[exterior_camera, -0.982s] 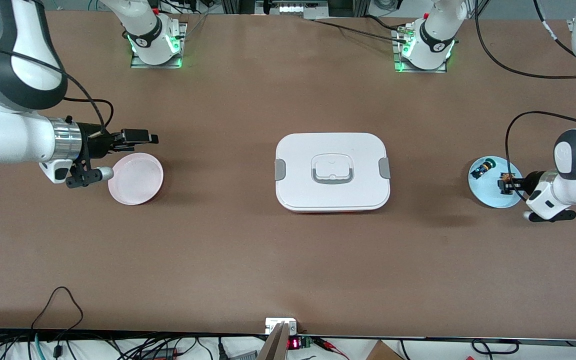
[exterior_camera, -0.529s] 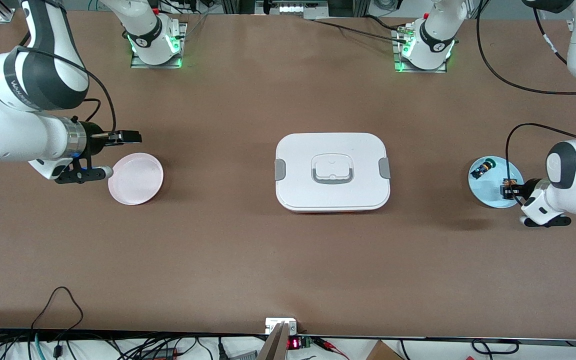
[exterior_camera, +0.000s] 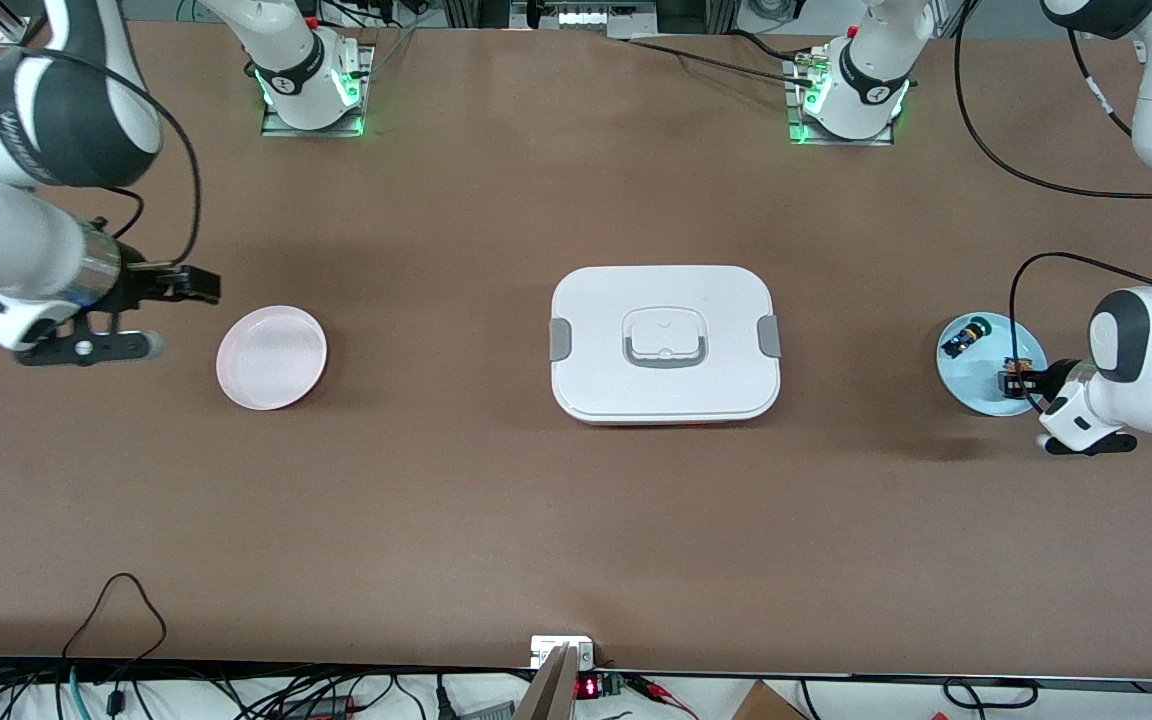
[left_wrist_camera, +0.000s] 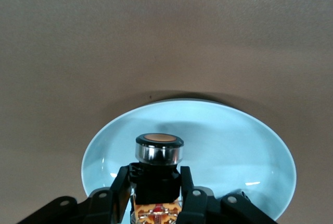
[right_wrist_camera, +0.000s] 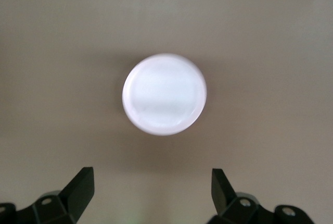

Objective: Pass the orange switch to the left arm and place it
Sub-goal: 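Lower the switch onto the blue plate and open the left gripper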

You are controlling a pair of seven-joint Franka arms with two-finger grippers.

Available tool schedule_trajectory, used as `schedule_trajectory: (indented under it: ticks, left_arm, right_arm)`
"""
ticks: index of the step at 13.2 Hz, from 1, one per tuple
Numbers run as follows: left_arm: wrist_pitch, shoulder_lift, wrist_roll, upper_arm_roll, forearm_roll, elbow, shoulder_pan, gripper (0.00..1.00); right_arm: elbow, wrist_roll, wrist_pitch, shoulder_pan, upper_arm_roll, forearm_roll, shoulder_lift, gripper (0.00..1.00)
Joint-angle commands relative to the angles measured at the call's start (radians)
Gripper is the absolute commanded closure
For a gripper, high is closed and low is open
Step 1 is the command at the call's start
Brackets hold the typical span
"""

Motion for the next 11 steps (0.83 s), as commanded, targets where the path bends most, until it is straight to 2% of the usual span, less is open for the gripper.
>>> schedule_trajectory:
  ticks: [1, 3, 4, 5, 7, 8, 9, 10, 11]
  left_arm:
    - [-0.012, 0.017, 0.000, -0.010, 0.027, 0.020, 0.010, 0.96]
    - [-0.010, 0.017, 0.002, -0.011, 0.059, 0.022, 0.010, 0.90]
    - [-0.010, 0.019, 0.004, -0.011, 0.067, 0.023, 0.010, 0.79]
    - [-0.010, 0.019, 0.020, -0.011, 0.067, 0.025, 0.010, 0.59]
    - [-0.010, 0.017, 0.057, -0.010, 0.064, 0.026, 0.010, 0.26]
    - [-0.010, 0.017, 0.057, -0.010, 0.063, 0.026, 0.010, 0.21]
    - [-0.010, 0.017, 0.057, -0.010, 0.061, 0.026, 0.010, 0.07]
    - [-0.010, 0.017, 0.056, -0.010, 0.060, 0.028, 0.010, 0.00]
    - [-0.012, 0.014, 0.050, -0.010, 0.058, 0.029, 0.010, 0.00]
  right_arm:
    - [0.017, -0.003, 0.032, -0.011, -0.071, -0.003, -0.028, 0.00]
    - [0.022, -0.021, 0.020, -0.012, -0.078, -0.006, -0.054, 0.00]
    - [0.008, -0.017, 0.003, -0.015, -0.076, -0.009, -0.077, 0.00]
    - [0.002, -0.015, 0.000, -0.015, -0.076, -0.009, -0.091, 0.00]
    - [-0.076, -0.018, 0.053, -0.015, -0.075, -0.012, -0.146, 0.00]
    - [-0.140, -0.025, 0.098, -0.015, -0.072, -0.012, -0.181, 0.00]
    - [-0.170, -0.067, 0.121, -0.017, -0.073, -0.012, -0.198, 0.00]
    - [-0.167, -0.107, 0.126, -0.020, -0.073, -0.009, -0.197, 0.00]
    - [-0.164, -0.120, 0.124, -0.023, -0.076, -0.003, -0.195, 0.00]
